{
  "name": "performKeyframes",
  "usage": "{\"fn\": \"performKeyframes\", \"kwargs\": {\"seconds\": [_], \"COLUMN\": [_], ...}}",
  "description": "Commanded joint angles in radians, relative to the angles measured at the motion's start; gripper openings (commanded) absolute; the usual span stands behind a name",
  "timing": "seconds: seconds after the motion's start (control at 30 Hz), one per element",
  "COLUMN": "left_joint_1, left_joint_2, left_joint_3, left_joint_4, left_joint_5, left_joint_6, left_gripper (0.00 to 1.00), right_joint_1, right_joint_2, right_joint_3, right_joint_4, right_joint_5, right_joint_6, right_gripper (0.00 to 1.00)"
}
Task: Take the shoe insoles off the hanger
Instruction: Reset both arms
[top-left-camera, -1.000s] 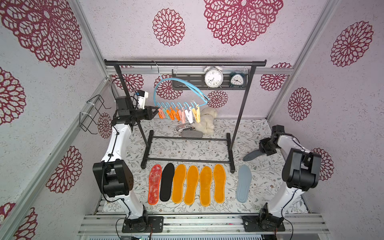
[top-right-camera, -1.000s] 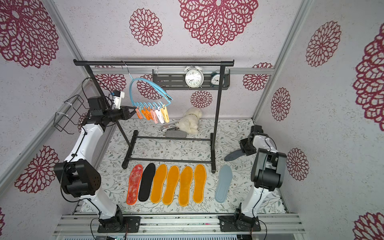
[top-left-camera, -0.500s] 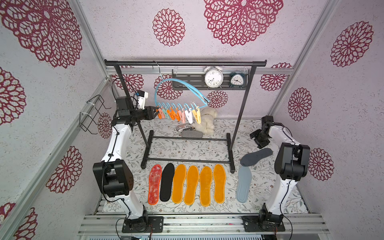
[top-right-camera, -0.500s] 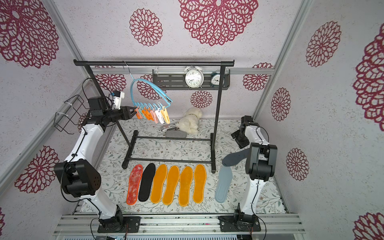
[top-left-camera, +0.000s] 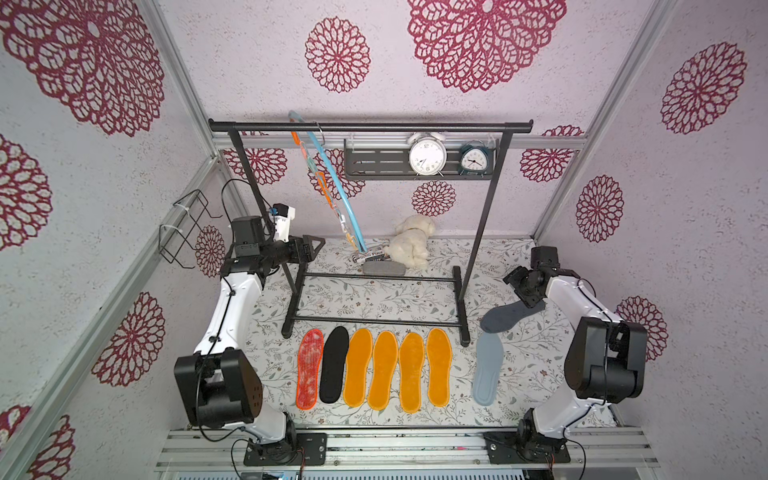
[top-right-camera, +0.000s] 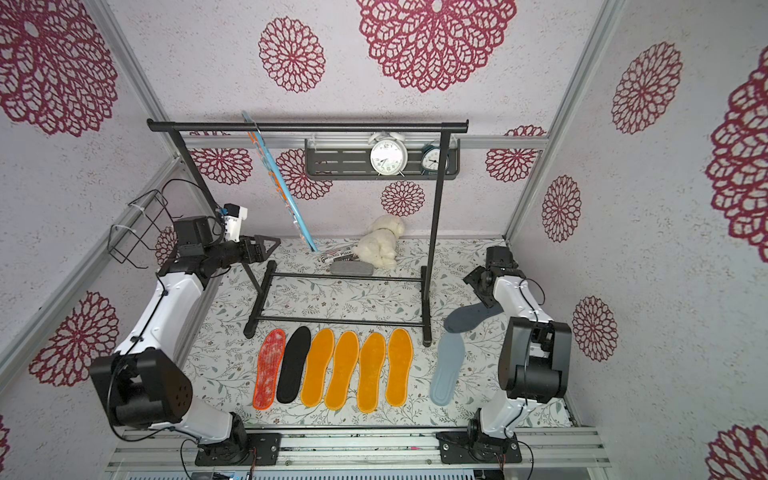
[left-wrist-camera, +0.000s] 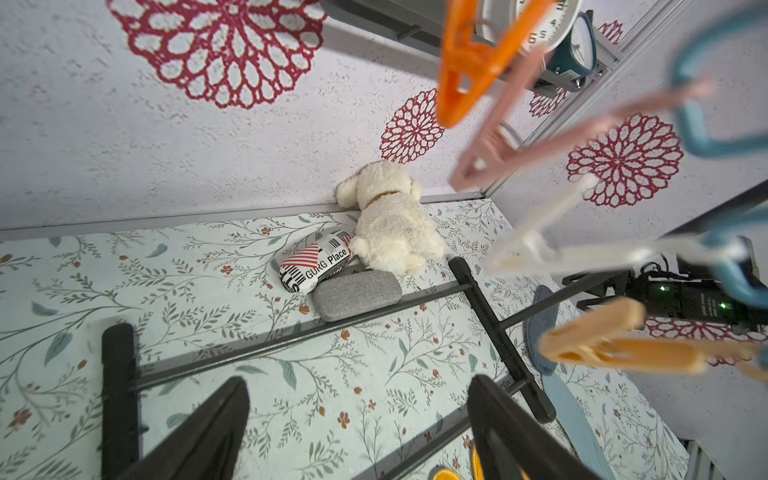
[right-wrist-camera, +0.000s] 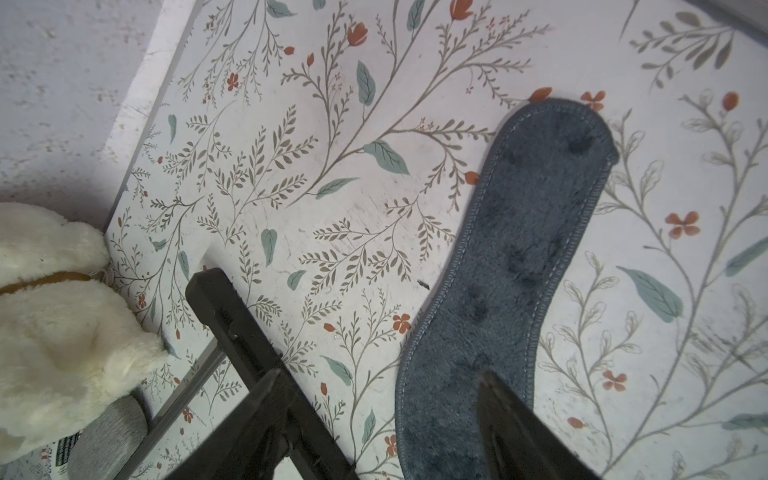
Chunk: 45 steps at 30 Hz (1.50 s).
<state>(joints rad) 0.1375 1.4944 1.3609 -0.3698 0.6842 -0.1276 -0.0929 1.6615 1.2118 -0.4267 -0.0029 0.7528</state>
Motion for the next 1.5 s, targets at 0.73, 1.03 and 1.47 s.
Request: {"fn": "performKeyframes", "kwargs": {"seconds": [0.73,1.03,1.47], "left_joint_1": [-0.01,0.008,0.005], "left_joint_2": [-0.481,-0.045,0.054], "left_joint_3": [-1.102,-1.032,-0.933], "left_joint_4": [0.919,1.328,1.225], "left_joint_5": [-0.844,-0.775,-0.773], "left_joint_6": [-0.055,-0.003,-0.005], "left_gripper": [0.97,0.97,0.97], "right_joint_1": [0.219,0.196,0.13], "right_joint_2": [-0.538,-0.164,-0.126], "right_joint_3": [-1.101,-1.081,-1.009], "right_joint_4": [1.488,1.888,1.782], "right_joint_5": [0.138,0.096,0.045], "right_joint_6": [-0.769,-0.827,-0.761], "right_gripper": [0.83,0.85,0.99]}}
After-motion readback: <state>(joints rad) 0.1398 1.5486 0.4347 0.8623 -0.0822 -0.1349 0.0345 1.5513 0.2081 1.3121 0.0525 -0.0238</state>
